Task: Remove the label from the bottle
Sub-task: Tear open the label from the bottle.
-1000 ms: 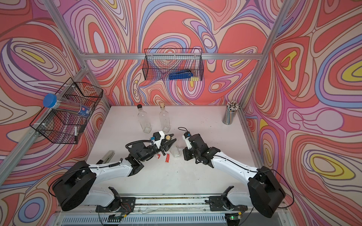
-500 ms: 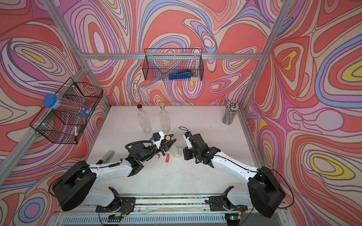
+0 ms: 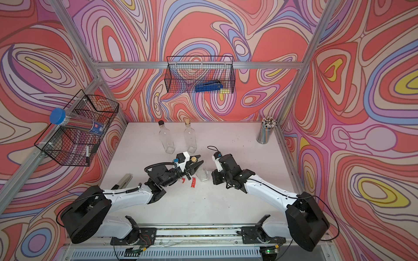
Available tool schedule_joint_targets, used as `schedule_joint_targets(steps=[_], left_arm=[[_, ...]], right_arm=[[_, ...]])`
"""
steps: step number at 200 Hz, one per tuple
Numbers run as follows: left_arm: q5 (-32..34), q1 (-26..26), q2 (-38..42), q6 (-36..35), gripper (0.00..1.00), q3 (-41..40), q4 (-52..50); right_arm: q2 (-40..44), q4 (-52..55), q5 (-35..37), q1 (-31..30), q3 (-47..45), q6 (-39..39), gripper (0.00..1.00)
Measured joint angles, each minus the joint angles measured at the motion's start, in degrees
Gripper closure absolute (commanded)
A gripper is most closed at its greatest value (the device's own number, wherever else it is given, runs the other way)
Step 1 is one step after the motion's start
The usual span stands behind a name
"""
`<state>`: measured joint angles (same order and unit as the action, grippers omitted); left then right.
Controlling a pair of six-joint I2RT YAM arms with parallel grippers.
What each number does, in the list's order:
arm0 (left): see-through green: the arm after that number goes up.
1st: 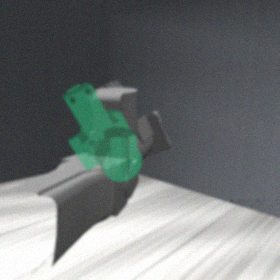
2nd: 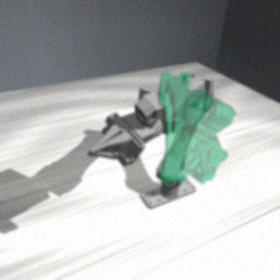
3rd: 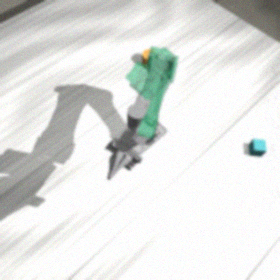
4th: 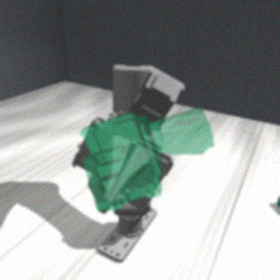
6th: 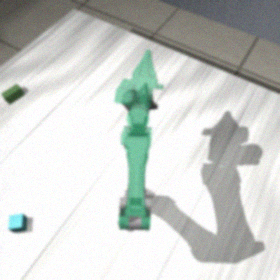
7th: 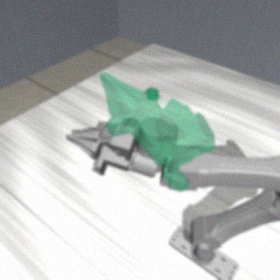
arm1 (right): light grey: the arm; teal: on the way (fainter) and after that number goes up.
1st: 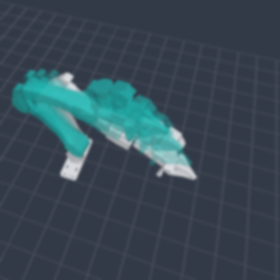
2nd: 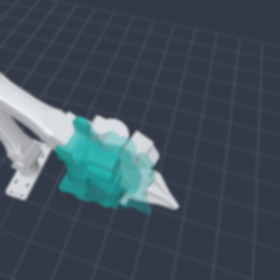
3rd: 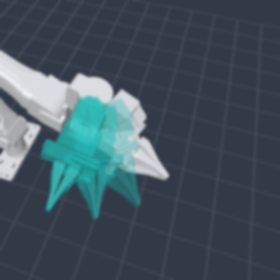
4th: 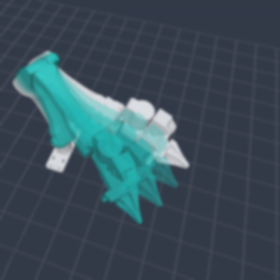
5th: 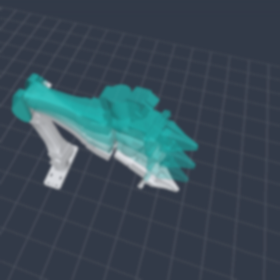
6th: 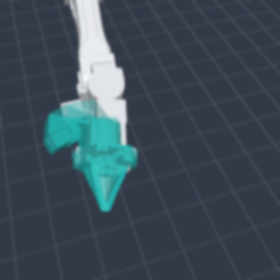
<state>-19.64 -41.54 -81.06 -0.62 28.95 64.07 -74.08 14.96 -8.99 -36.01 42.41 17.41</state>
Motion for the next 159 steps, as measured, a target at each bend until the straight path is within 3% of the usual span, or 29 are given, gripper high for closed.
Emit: schedule_joint_targets(steps=[159], left_arm=[[-2.9, 0.3, 0.7, -1.3, 1.0, -0.1, -1.1]], right_arm=[[-0.4, 1.4, 6.4, 0.2, 0.0, 0.0, 1.0]])
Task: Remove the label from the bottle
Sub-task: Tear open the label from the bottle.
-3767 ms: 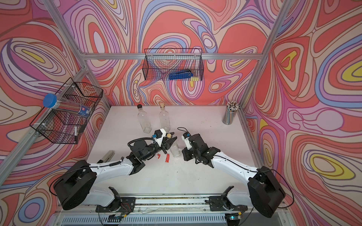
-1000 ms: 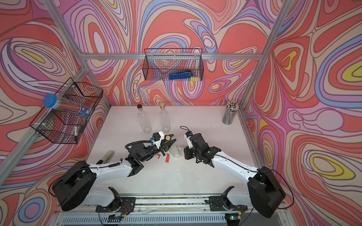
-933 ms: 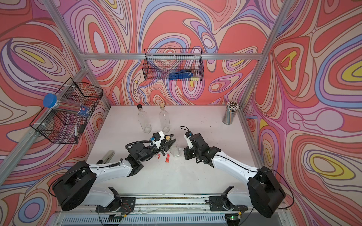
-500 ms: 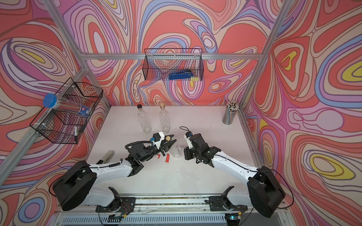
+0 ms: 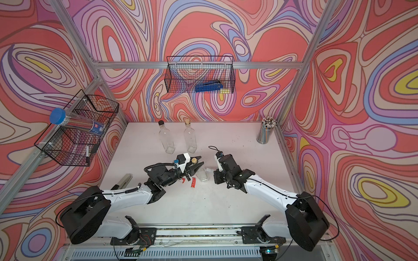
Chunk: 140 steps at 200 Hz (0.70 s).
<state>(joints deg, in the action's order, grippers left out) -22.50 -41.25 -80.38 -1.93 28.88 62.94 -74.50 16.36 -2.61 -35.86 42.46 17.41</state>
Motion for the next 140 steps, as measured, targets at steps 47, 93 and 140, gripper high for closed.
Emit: schedule_joint_targets(steps=[47, 93, 140], left_arm=[[0.0, 0.1, 0.2, 0.0, 1.0, 1.3, -2.6], [1.3, 0.1, -0.4, 1.3, 1.0, 5.7, -9.4], [5.5, 0.4, -3.1, 6.2, 1.0, 14.1, -21.0]], right_arm=[[-0.9, 1.4, 1.5, 1.8, 0.1, 0.3, 1.0], [-1.9, 2.0, 1.5, 2.1, 0.4, 0.3, 1.0], [-3.6, 2.2, 0.3, 2.2, 1.6, 0.3, 0.98]])
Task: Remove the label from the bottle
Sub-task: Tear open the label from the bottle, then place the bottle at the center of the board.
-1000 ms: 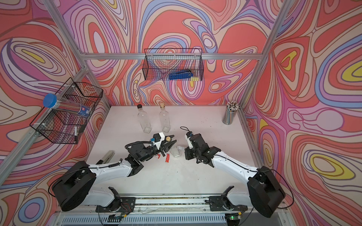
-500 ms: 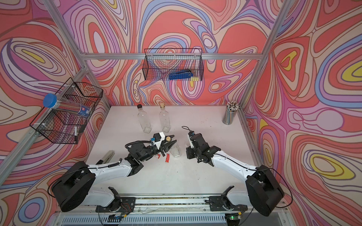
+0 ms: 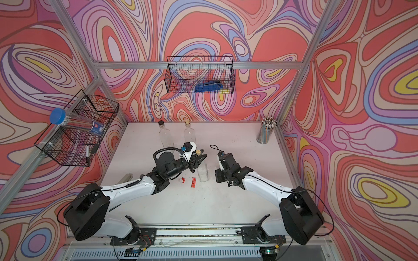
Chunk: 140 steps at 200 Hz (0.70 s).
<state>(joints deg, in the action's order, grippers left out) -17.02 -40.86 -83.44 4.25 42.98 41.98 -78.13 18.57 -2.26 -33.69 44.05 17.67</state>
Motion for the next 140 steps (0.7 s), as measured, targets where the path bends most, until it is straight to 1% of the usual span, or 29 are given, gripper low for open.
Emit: schedule_joint_targets(steps=[12, 34, 69, 88, 99, 122, 133, 140], left_arm=[[1.2, 0.0, -0.7, 1.3, 1.0, 1.7, -2.1], [3.6, -0.2, -1.2, 3.3, 1.0, 3.2, -4.1], [7.6, -1.5, -1.7, 5.5, 1.0, 4.6, -6.2], [9.7, -2.3, -1.7, 6.1, 1.0, 4.8, -6.5], [11.0, -2.7, -1.7, 6.3, 1.0, 4.9, -6.7], [14.3, -3.6, -1.7, 7.0, 1.0, 5.2, -7.3], [15.8, -4.0, -1.7, 7.2, 1.0, 5.7, -8.2], [16.8, -4.2, -1.7, 7.3, 1.0, 6.1, -8.9]], right_arm=[[0.0, 0.1, -0.3, 0.0, 0.0, 0.0, 0.93], [0.0, 0.3, -0.7, 0.0, 0.0, -0.2, 0.77], [0.0, 0.4, -1.0, 0.0, 0.1, -0.1, 0.69], [-0.1, 0.4, -1.1, 0.0, 0.3, -0.1, 0.67], [-0.1, 0.4, -1.2, 0.0, 0.3, 0.0, 0.63], [-0.1, 0.6, -1.2, 0.0, 0.3, -0.1, 0.61], [-0.1, 0.8, -1.2, 0.0, 0.4, -0.1, 0.55], [-0.1, 0.8, -1.1, 0.0, 0.4, 0.0, 0.53]])
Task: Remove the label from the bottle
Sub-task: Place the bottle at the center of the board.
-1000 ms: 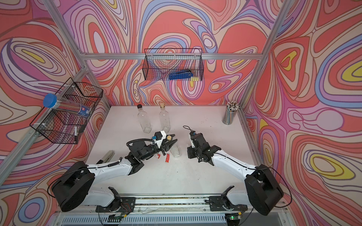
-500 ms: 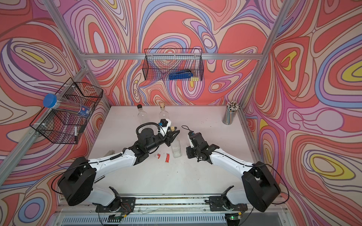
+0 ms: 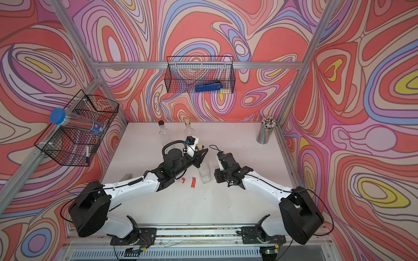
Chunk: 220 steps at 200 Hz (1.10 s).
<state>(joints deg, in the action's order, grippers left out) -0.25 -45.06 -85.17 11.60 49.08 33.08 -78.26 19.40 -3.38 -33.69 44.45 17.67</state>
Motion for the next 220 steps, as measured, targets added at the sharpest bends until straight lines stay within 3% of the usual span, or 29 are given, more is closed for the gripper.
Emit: schedule_joint_targets(steps=[79, 220], left_arm=[[10.8, -1.5, -2.0, -0.4, 1.0, 4.5, -5.1], [21.1, -0.4, -20.2, -9.4, 1.0, 20.2, 3.2]], right_arm=[[-0.2, 0.9, 1.1, 0.0, 0.6, -0.3, 0.36], [1.2, 0.8, 2.1, 0.0, -0.5, 0.0, 0.35]])
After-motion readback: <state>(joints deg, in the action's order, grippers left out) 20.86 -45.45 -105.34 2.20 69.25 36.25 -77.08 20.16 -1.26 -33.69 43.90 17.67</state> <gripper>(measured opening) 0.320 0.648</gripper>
